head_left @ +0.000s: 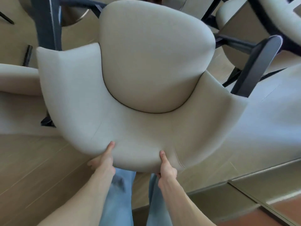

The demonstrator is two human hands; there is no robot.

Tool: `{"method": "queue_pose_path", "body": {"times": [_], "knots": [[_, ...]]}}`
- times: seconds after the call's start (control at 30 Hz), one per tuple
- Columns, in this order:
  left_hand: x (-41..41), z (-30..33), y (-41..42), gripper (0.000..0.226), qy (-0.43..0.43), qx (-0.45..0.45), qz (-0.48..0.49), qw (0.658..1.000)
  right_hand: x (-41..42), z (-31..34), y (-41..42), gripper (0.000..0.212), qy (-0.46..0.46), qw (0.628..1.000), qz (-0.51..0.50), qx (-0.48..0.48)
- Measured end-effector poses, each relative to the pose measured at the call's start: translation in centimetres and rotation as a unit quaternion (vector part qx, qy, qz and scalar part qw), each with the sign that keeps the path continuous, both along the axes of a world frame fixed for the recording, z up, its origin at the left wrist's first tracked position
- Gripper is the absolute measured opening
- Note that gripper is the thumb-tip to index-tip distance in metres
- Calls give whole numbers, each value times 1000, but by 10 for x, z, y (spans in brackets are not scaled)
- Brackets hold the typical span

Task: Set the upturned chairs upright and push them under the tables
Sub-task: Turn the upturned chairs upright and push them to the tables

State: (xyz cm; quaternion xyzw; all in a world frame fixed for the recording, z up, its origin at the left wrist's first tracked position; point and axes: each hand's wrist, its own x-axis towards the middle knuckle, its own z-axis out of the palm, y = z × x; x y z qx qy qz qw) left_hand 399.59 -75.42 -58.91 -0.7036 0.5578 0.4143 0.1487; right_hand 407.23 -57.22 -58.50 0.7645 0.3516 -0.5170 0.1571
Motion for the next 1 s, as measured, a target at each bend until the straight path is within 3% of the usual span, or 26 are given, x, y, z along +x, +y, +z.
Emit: {"method": "queue_pose_path", "body": {"times": [0.23,0.4,0.47,0.5,0.53,0.6,0.63,0.7,0.8,1.0], "knots": [[-41,72,28,127,-33,-33,-49,998,-45,61,34,84,22,999,44,4],[-84,87,44,115,17,-9,-63,998,-97,92,56,91,26,994,100,-29],[-104,93,52,118,25,-30,-84,996,-109,109,63,90,-15,977,210,39],[-117,96,58,120,26,-33,-103,994,-112,114,66,88,-43,944,294,141],[-132,100,65,121,29,-35,-122,992,-115,122,67,82,-32,889,364,277],[-158,105,75,109,44,-33,-130,990,-123,140,64,68,99,733,476,476],[-171,107,82,100,63,-21,-121,990,-131,141,63,64,157,662,547,487],[-198,114,93,92,89,-9,-121,989,-152,136,65,65,202,582,674,407],[-238,120,109,93,110,-16,-133,985,-189,122,83,79,181,525,737,385],[-279,119,126,89,110,-37,-127,985,-228,105,101,79,211,513,718,421]]}}
